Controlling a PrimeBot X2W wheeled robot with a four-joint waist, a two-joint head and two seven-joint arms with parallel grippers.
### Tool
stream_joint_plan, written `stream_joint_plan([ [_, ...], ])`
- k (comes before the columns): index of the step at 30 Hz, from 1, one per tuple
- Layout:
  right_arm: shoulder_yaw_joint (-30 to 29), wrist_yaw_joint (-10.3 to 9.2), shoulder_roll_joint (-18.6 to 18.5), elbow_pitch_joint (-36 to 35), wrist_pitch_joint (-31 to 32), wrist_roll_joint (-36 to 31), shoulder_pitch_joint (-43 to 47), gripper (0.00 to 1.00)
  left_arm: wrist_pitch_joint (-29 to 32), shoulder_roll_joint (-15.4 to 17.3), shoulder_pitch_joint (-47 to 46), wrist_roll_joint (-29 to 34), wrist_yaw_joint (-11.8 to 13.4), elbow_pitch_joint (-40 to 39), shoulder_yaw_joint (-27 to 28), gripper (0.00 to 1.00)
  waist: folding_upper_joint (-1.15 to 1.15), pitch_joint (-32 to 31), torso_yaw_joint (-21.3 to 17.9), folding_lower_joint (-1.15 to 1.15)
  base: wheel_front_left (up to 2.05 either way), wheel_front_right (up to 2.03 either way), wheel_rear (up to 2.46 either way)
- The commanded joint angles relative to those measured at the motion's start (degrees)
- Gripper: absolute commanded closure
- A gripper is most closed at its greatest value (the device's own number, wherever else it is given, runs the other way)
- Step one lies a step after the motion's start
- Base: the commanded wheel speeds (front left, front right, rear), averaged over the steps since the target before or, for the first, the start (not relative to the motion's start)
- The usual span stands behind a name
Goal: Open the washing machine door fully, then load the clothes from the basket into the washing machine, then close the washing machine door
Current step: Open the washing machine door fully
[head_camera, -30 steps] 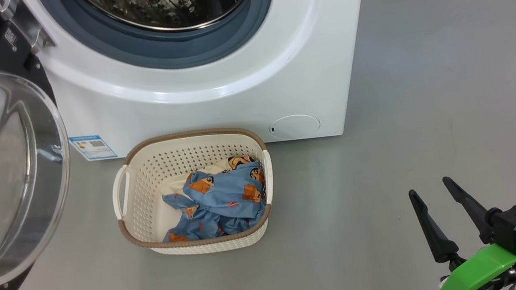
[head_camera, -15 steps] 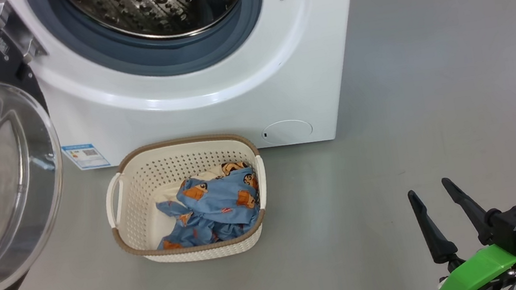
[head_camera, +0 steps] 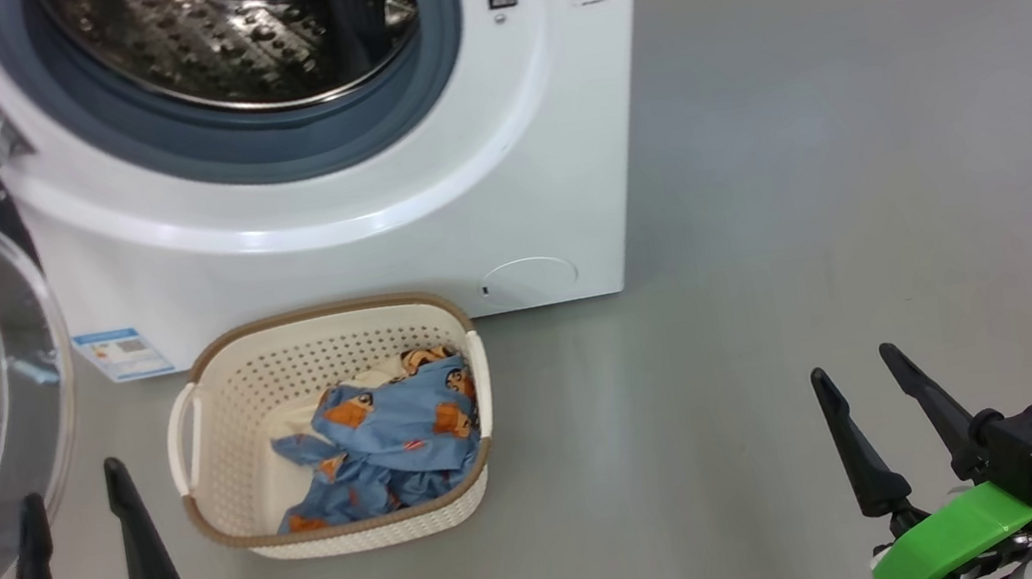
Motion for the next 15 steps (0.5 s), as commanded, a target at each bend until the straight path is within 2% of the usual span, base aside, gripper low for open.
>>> stream_joint_plan([
  [1,1.6,0.09,0.1,-1.9,-0.7,-0.1,-1.6,0.00,-0.3,1.4,-0.2,1.3,0.2,-0.9,1.4,0.00,0.00,-0.3,-1.5,0.00,0.00,0.00,0.00],
  [6,1.8,0.09,0.3,-3.2,-0.7,-0.3,-1.3,0.00,-0.3,1.4,1.1,4.7,-0.1,0.3,0.1,0.00,0.00,-0.6,-3.5,0.00,0.00,0.00,0.00],
  [15,1.7,0.09,0.5,-5.2,-0.7,-1.5,-0.5,0.00,-0.3,1.4,2.7,5.8,-1.2,2.0,-0.2,0.00,0.00,-0.8,-6.2,0.00,0.00,0.00,0.00],
])
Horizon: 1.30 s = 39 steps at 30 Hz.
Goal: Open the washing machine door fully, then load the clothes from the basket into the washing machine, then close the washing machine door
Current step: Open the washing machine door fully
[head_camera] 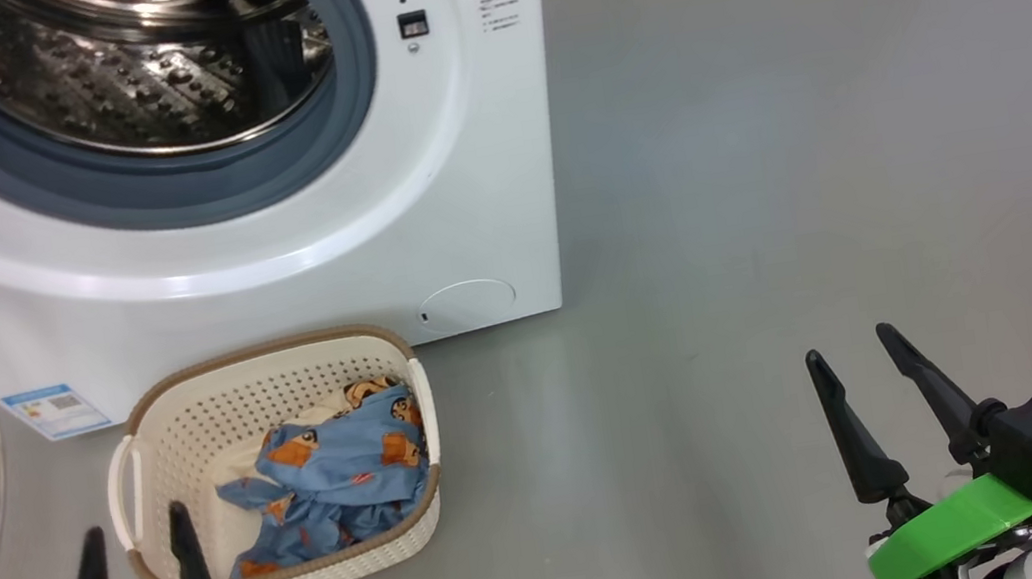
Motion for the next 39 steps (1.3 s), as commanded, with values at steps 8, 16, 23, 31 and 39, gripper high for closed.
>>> stream_joint_plan([
  [8,1.3,0.09,0.1,-3.5,-0.7,-1.3,-0.4,0.00,-0.3,1.0,2.1,-0.1,0.1,-1.0,3.3,0.00,0.00,-1.0,-0.9,0.00,0.00,0.00,0.00],
  [16,0.8,0.09,0.2,-4.0,-0.7,-2.1,0.5,0.00,-0.3,1.0,2.7,0.3,-0.4,-1.2,2.8,0.00,0.00,-1.8,0.1,0.00,0.00,0.00,0.00],
  [23,0.7,0.09,0.3,-3.9,-0.7,-2.3,0.9,0.00,-0.3,1.0,3.0,0.5,-0.7,-1.1,2.6,0.00,0.00,-2.2,0.6,0.00,0.00,0.00,0.00],
  [31,0.7,0.09,0.4,-3.6,-0.7,-2.4,1.3,0.00,-0.3,1.0,3.4,0.5,-0.9,-1.1,2.6,0.00,0.00,-2.9,0.7,0.00,0.00,0.00,0.00],
  [39,0.7,0.09,0.4,-3.3,-0.7,-2.5,1.2,0.00,-0.3,1.0,3.4,0.3,-1.0,-1.3,2.6,0.00,0.00,-2.8,0.7,0.00,0.00,0.00,0.00],
])
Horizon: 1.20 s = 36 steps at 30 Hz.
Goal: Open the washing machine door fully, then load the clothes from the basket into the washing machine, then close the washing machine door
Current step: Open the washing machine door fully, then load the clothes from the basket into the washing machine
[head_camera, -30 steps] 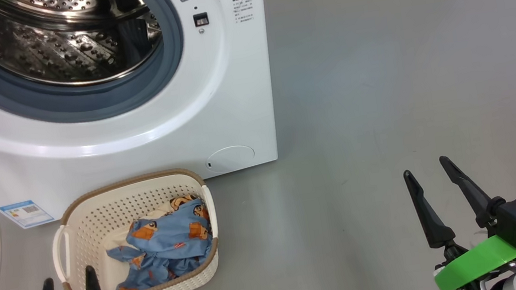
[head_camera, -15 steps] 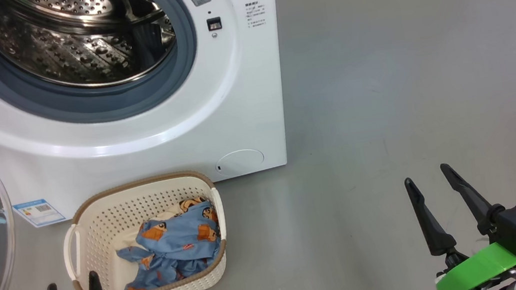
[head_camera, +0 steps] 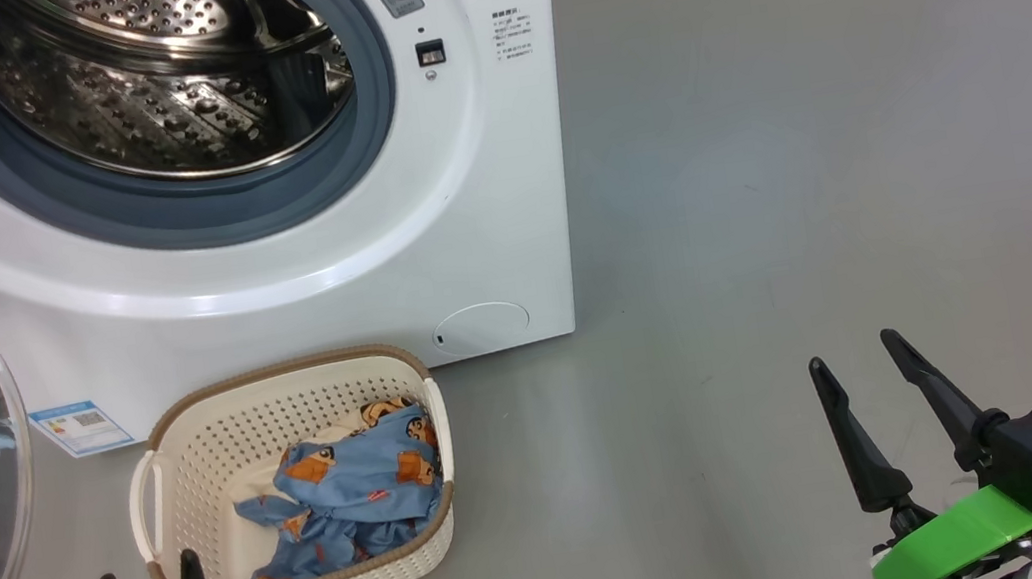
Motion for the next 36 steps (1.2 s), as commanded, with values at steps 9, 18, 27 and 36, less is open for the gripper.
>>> stream_joint_plan([
  [9,0.9,0.09,0.2,-1.1,-0.7,-0.3,-0.2,0.00,-0.3,0.7,-1.0,0.1,-0.2,-1.9,2.0,0.00,0.00,-0.2,0.1,0.00,0.00,0.00,0.00],
  [18,0.9,0.09,0.3,-1.2,-0.7,-0.2,-0.4,0.00,-0.3,0.7,-1.5,0.3,-0.5,-1.7,2.3,0.00,0.00,0.4,0.2,0.00,0.00,0.00,0.00],
  [27,1.0,0.09,0.4,-0.7,-0.7,0.1,-0.5,0.00,-0.3,0.7,-2.0,1.0,-0.3,-0.9,2.7,0.00,0.00,0.6,0.3,0.00,0.58,-0.50,-0.08],
  [36,1.1,0.09,0.4,-0.6,-0.7,0.3,-0.7,0.00,-0.3,0.7,-2.7,0.2,-0.3,-1.4,3.2,0.00,0.00,1.2,0.3,0.00,1.73,-1.63,-0.10],
])
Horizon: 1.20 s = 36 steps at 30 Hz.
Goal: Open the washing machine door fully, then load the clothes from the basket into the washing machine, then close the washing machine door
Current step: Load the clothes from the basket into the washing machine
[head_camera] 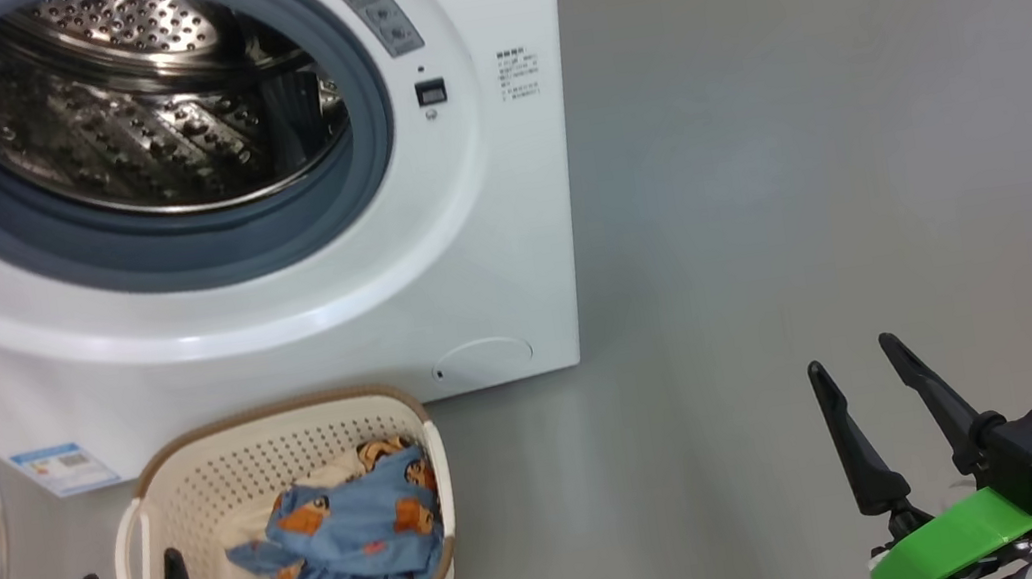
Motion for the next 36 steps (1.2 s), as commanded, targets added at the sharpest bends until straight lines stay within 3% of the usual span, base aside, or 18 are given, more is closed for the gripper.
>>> stream_joint_plan([
  [1,1.2,0.09,0.1,-1.3,-0.7,0.5,-0.7,0.00,-0.3,0.7,-2.6,-0.4,-0.2,-1.8,2.1,0.00,0.00,0.2,0.0,0.00,2.18,-2.08,-0.10],
  [13,1.2,0.09,-0.1,-1.1,-0.7,0.8,-1.1,0.00,-0.3,0.7,-2.5,-0.6,-0.2,-2.0,1.9,0.00,0.00,0.9,0.1,0.00,1.30,-1.29,-0.01],
  [36,2.9,0.09,-0.6,1.2,-0.7,2.7,-1.7,0.00,-0.3,0.7,-3.2,-2.3,-1.3,0.0,0.0,0.00,0.00,3.5,0.2,0.00,0.04,-0.04,0.00],
])
